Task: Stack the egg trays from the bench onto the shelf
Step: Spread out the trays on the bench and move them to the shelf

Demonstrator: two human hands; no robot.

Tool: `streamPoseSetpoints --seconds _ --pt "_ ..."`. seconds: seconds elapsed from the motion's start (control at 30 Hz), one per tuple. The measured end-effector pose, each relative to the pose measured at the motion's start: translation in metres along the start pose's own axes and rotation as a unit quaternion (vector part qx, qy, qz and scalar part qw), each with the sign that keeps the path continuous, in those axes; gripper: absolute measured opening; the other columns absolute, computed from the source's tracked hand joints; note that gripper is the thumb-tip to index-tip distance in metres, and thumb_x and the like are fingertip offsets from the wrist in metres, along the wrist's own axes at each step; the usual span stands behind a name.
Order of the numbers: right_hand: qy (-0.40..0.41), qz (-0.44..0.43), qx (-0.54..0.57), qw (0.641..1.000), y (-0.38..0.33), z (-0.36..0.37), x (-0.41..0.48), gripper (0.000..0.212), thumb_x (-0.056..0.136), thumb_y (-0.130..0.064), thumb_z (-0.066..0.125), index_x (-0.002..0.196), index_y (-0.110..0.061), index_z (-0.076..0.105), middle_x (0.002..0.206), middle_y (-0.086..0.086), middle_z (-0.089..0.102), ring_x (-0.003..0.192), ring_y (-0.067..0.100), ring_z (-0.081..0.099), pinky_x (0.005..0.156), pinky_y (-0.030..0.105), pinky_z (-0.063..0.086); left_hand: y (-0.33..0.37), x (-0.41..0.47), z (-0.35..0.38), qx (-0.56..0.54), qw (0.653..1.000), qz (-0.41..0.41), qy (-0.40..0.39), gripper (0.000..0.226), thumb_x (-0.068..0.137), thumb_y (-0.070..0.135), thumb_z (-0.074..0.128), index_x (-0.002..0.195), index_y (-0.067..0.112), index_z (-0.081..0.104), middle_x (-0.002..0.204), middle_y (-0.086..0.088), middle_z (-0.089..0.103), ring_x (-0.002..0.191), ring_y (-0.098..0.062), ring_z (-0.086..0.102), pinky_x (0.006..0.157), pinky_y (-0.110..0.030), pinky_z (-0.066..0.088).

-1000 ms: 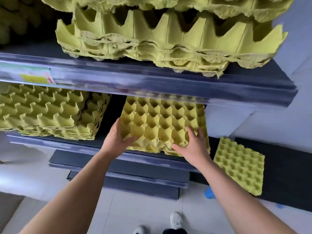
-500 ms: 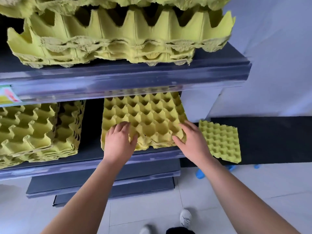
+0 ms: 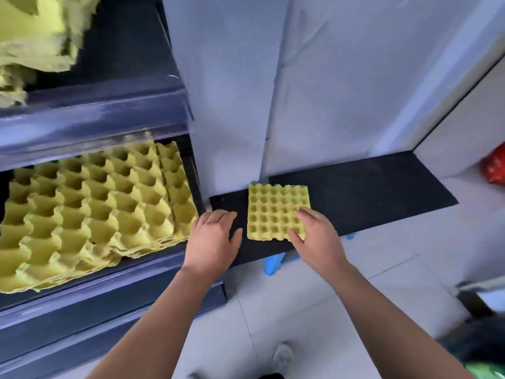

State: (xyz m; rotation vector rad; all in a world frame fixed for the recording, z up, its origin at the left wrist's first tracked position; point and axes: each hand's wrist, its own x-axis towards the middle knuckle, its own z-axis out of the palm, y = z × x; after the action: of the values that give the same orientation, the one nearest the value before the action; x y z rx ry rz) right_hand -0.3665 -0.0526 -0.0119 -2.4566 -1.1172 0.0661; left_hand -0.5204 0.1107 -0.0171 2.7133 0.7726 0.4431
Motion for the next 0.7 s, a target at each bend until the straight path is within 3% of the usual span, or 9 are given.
streamPoseSetpoints --seconds 0.17,0.37,0.7 --pt "-0.042 0.020 -0.009 0.999 0.086 -0.002 0.015 0.033 0.082 -0.021 0.066 0.110 -0.003 0.065 0.107 0.011 0.065 0.099 0.031 0.060 0.087 0.039 0.050 0.055 0.031 0.065 -0.012 0.999 -0.017 -0.033 0.035 0.071 0.018 0.080 0.103 0.008 0.071 0.099 -0.009 0.071 0.085 -0.035 0.066 0.073 -0.042 0.052" --pt "-0.083 0.054 -0.002 0.995 0.156 0.020 0.038 0.026 0.083 -0.017 0.066 0.104 -0.001 0.064 0.099 0.013 0.065 0.093 0.033 0.059 0.079 0.040 0.051 0.072 0.063 0.137 -0.039 0.992 -0.068 -0.101 0.033 0.083 0.022 0.067 0.114 0.010 0.067 0.108 -0.005 0.066 0.096 -0.034 0.059 0.081 -0.039 0.045" --pt "-0.168 0.132 0.023 0.977 0.232 0.105 0.108 0.046 0.091 -0.026 0.058 0.133 -0.010 0.051 0.131 0.008 0.055 0.124 0.024 0.045 0.101 0.030 0.034 0.035 0.141 0.250 -0.043 0.951 -0.195 -0.236 0.051 0.091 0.033 0.058 0.139 0.018 0.046 0.139 -0.002 0.048 0.122 -0.026 0.045 0.101 -0.040 0.039"
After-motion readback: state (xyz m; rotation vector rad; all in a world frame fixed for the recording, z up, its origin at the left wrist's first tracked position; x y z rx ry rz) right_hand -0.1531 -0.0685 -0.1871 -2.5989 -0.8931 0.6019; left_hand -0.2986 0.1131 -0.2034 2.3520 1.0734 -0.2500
